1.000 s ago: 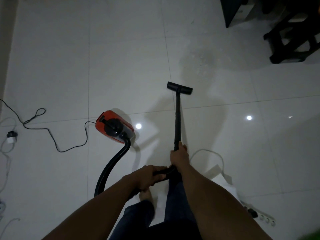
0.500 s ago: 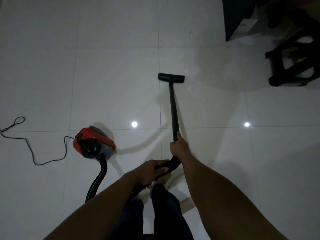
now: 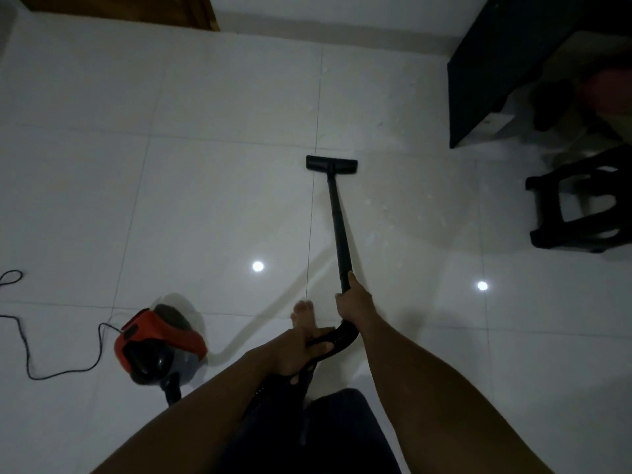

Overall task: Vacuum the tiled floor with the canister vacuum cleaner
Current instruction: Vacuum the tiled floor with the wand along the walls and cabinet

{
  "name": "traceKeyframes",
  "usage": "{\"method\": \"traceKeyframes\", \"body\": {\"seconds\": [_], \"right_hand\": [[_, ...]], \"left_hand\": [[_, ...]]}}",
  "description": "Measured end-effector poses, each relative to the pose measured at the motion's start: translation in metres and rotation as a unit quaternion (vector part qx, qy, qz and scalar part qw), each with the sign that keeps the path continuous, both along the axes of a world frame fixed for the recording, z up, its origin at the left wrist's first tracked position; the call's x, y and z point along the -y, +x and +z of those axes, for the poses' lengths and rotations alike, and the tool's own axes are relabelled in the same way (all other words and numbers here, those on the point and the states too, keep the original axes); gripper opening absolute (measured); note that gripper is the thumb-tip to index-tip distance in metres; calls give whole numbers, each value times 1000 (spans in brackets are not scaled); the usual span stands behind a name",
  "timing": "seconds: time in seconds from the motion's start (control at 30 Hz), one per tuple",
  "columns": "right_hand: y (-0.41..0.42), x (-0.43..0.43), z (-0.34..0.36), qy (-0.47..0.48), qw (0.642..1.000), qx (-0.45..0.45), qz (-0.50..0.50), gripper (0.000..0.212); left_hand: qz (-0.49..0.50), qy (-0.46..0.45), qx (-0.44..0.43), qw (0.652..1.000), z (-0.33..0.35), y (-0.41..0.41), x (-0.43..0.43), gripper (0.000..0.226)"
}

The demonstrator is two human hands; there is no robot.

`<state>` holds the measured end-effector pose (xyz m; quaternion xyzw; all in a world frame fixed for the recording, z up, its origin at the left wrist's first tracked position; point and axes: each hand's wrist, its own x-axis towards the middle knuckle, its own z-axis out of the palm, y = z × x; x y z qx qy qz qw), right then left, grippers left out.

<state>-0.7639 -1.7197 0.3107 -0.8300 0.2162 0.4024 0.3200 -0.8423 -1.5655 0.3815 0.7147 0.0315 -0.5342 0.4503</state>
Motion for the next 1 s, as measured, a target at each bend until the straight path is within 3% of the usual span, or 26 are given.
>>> {"method": "traceKeyframes", "body": {"seconds": [0.17, 0.4, 0.6, 1.0], "right_hand": [[82, -12, 1, 8, 1000, -8, 12, 72], [180, -40, 3, 15, 1000, -11, 3, 73], [279, -62, -6, 21, 1000, 1, -15, 66], [476, -97, -24, 14, 1000, -2, -10, 70]], "left_hand": [[19, -10, -4, 1000, 2, 77, -13, 59], [60, -13, -3, 998, 12, 171, -37, 46], [61, -3, 30, 998, 15, 271, -51, 47], [75, 7, -13, 997, -14, 470, -89, 48]]}}
